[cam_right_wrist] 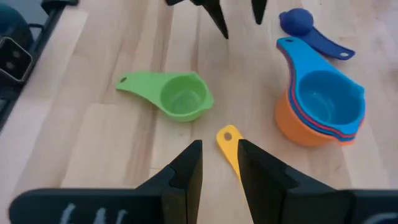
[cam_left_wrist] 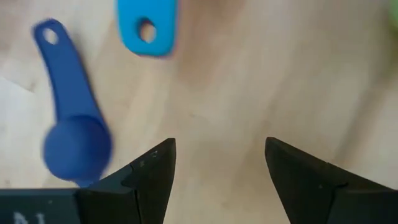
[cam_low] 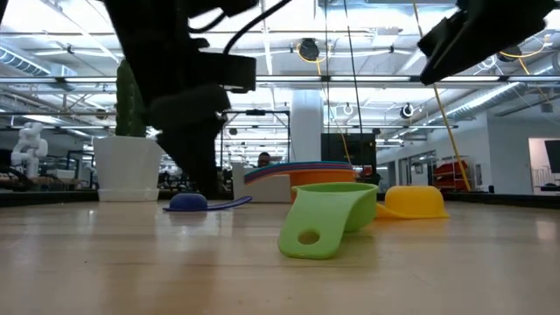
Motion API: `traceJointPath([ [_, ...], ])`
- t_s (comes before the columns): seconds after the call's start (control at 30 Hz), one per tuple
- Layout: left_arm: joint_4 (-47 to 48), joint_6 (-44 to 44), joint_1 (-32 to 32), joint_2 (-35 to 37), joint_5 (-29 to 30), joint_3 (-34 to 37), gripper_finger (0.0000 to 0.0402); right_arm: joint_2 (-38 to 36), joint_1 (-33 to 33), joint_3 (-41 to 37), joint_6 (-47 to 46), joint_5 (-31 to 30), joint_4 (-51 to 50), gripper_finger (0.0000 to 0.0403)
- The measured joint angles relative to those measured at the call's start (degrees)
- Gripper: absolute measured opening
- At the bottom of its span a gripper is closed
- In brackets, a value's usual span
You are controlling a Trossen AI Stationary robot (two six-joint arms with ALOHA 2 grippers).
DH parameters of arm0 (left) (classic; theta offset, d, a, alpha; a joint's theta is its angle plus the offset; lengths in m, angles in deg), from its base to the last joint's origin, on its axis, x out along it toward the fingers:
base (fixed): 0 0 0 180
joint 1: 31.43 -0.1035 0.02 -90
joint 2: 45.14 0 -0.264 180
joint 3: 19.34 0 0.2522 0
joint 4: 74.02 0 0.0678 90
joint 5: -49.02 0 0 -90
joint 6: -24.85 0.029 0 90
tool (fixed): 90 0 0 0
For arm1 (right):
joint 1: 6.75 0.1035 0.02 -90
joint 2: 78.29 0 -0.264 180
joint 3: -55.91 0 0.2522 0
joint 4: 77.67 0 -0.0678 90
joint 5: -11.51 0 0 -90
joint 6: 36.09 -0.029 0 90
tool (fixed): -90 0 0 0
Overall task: Nest measuring cups in basket
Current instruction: Stack the yellow measuring cup on top of the light blue measuring cup
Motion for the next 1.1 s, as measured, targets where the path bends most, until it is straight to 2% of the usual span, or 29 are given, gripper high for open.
traceJointPath([
  [0.13, -0.1, -2.1, 2.3, 0.0, -1.1, -0.9, 0.025, 1.2, 3.2, 0.0, -3.0, -2.5, 0.9, 0.0096],
  [0.47, -0.5, -3.9, 8.0, 0.0, -1.2, -5.1, 0.025, 10.3, 7.4, 0.0, -6.6, -2.5, 10.6, 0.0096],
  [0.73, -0.4, -2.4, 12.3, 0.0, -1.1, -9.1, 0.025, 16.1, 11.3, 0.0, -12.2, -4.0, 10.7, 0.0096],
  [0.87, -0.3, -1.9, 13.8, 0.0, -0.8, -9.5, 0.025, 18.2, 11.3, 0.0, -12.9, -5.4, 10.6, 0.0096],
  [1.1, 2.7, -0.7, 15.6, 0.0, -0.9, -9.5, 0.025, 18.4, 8.1, 0.0, -8.9, -6.8, 10.5, 0.0096],
])
